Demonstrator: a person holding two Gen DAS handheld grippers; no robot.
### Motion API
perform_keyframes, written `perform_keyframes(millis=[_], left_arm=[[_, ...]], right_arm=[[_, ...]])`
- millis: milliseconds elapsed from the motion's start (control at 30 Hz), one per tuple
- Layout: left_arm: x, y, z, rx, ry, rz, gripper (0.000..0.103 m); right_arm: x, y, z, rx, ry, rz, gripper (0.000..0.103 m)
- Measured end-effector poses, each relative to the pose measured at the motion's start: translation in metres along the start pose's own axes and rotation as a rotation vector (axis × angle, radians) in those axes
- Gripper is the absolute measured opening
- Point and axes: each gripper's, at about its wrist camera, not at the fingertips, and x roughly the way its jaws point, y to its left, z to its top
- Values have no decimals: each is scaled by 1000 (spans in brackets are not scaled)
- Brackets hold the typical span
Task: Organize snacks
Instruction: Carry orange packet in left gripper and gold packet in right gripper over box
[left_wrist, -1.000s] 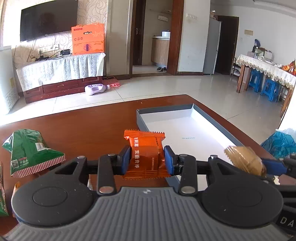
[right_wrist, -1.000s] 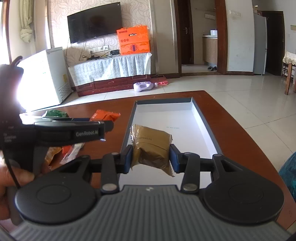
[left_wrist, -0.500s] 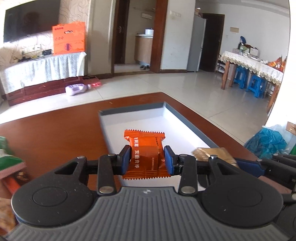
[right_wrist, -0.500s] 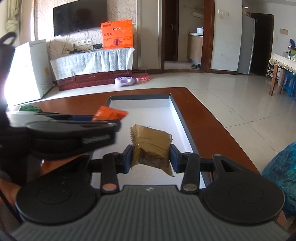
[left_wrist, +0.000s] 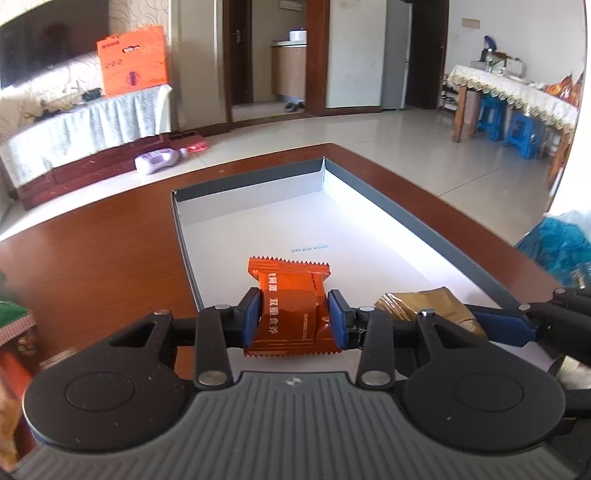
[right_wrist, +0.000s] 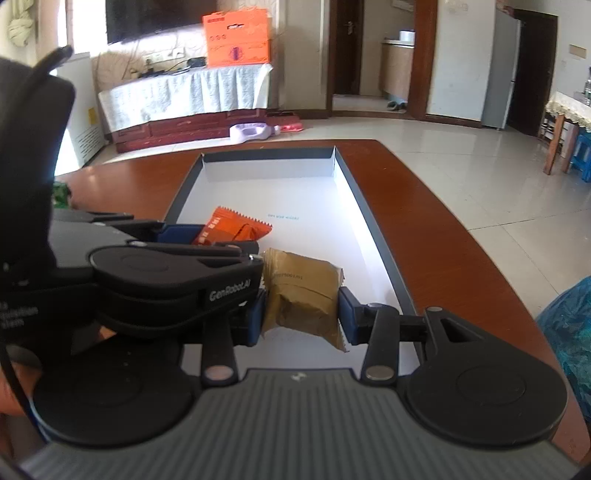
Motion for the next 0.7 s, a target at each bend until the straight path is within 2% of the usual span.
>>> perform_keyframes(millis=[167, 267, 333, 400, 700], left_arm=[[-15, 24, -16, -13, 11, 69, 45], [-26, 52, -25, -60, 18, 71, 45], [-35, 68, -28, -98, -12, 81, 46], [-44, 73, -27, -76, -43, 114, 46], [-55, 85, -19, -73, -70, 69, 49]], right_arm=[[-3, 21, -3, -61, 14, 53, 44], [-9, 35, -4, -111, 2, 74, 44], [-13, 36, 0, -105, -21, 70, 44], [-16, 31, 2, -87, -34, 68, 44], [-13, 31, 0, -73, -29, 83, 44]])
